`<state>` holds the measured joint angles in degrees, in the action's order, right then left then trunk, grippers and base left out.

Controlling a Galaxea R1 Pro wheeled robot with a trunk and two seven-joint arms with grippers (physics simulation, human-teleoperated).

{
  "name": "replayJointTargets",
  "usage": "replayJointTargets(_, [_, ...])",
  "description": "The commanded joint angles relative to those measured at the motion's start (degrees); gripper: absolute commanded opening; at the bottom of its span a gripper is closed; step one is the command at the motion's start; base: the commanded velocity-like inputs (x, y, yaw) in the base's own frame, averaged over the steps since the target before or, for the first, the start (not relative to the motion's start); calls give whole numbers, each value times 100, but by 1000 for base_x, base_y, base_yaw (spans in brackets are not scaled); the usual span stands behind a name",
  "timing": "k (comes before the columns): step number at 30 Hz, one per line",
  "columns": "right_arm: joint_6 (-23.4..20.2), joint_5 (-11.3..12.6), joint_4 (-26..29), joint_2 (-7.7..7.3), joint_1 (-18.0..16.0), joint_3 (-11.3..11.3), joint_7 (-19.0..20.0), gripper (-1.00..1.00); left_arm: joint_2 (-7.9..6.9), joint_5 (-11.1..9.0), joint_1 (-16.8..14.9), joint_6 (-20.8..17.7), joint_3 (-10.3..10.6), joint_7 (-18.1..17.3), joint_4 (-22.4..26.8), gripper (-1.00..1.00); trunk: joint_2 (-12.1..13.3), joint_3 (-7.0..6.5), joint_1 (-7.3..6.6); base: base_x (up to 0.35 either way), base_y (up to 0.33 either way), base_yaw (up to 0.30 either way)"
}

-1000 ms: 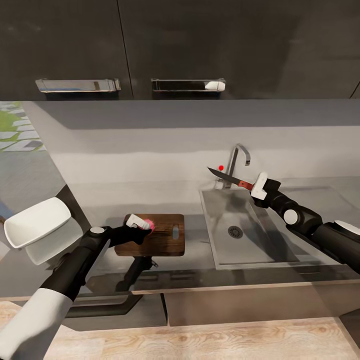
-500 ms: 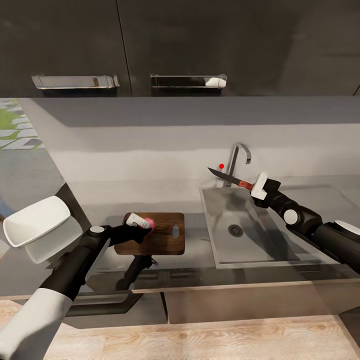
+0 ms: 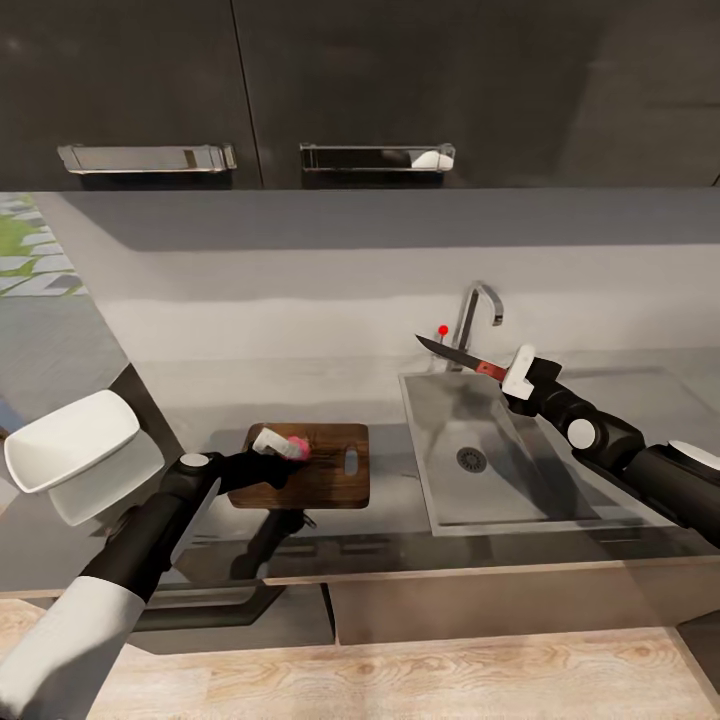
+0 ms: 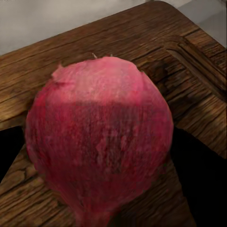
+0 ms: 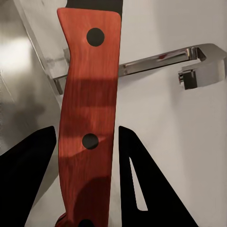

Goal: In the kitchen, take the Vidalia onion out of the sink, dice it on the chopping board with the paring knife, put the diced onion into the bowl on the countertop, then place both the paring knife and the chopping board into the sink.

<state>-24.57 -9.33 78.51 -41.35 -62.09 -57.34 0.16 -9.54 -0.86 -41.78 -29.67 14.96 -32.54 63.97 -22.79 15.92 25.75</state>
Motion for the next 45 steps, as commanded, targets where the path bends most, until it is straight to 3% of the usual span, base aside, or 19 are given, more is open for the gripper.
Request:
replayJointTargets(1, [-39,-61,8,-5,-14,-23,1,-100,-4,-8,-6,-39,5,-7,1,100,-13,12,3,0,0,0])
replayJointTargets(45, [-39,-61,7,-5,-14,-23,1,-100,-4,-9,-6,-39,-9,-7,36,100,-13,12,3,0,0,0])
